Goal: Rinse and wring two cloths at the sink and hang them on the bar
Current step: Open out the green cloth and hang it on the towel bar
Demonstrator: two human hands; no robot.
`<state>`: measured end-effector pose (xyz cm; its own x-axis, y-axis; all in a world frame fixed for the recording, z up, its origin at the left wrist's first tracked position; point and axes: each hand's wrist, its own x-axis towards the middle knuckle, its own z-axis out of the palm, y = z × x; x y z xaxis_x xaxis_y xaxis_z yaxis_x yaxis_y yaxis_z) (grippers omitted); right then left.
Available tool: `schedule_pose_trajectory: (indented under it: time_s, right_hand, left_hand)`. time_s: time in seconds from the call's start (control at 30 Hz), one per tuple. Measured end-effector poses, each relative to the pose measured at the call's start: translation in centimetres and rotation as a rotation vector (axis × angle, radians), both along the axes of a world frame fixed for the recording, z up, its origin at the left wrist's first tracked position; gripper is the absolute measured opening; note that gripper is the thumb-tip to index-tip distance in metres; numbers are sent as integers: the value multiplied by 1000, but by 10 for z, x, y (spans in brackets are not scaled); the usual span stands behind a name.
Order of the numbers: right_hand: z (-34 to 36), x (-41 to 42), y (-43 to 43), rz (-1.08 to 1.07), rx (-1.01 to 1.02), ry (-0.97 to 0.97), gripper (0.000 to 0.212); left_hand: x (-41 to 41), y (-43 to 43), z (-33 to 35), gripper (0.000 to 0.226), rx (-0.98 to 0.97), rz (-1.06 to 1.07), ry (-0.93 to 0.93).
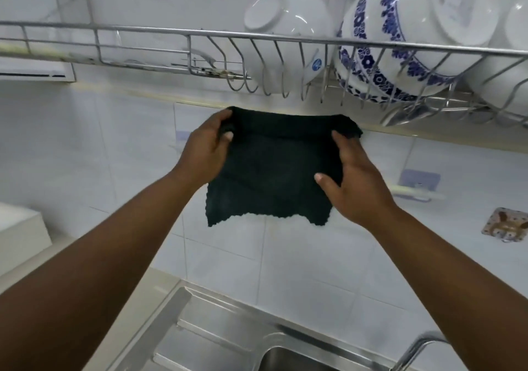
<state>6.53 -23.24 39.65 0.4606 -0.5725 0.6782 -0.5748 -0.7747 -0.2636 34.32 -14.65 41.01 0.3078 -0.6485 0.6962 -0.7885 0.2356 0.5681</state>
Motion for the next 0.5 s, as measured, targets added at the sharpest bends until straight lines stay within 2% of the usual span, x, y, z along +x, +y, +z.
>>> schedule_pose_trajectory:
  time_s: [0.1, 0.17, 0.23, 0.3, 0.37, 0.43, 0.5]
  right_hand:
    - [-15, 3, -20, -167, -270, 388, 80]
    - [-28, 1, -27, -196, -371, 546, 77]
    - [-36, 0, -28, -198, -428, 518, 66]
    - [-40, 4, -26, -188, -445, 437, 56]
    - [-33, 11, -20, -171, -322, 345, 52]
    - [-16, 20, -20, -200, -107, 265, 49]
    - [2, 30, -23, -297, 19, 308, 46]
  left_hand:
    - [15, -25, -18, 60, 227, 72, -282]
    - [26, -33, -37, 61, 314, 131, -448]
    - [37, -34, -52, 56, 239, 154, -508]
    - [45, -36, -58, 48, 144, 168, -485]
    - [49, -39, -55, 44, 134, 191, -459]
    - [51, -43, -46, 40, 147, 261, -470]
    - [52, -48, -31, 38, 259, 301, -451]
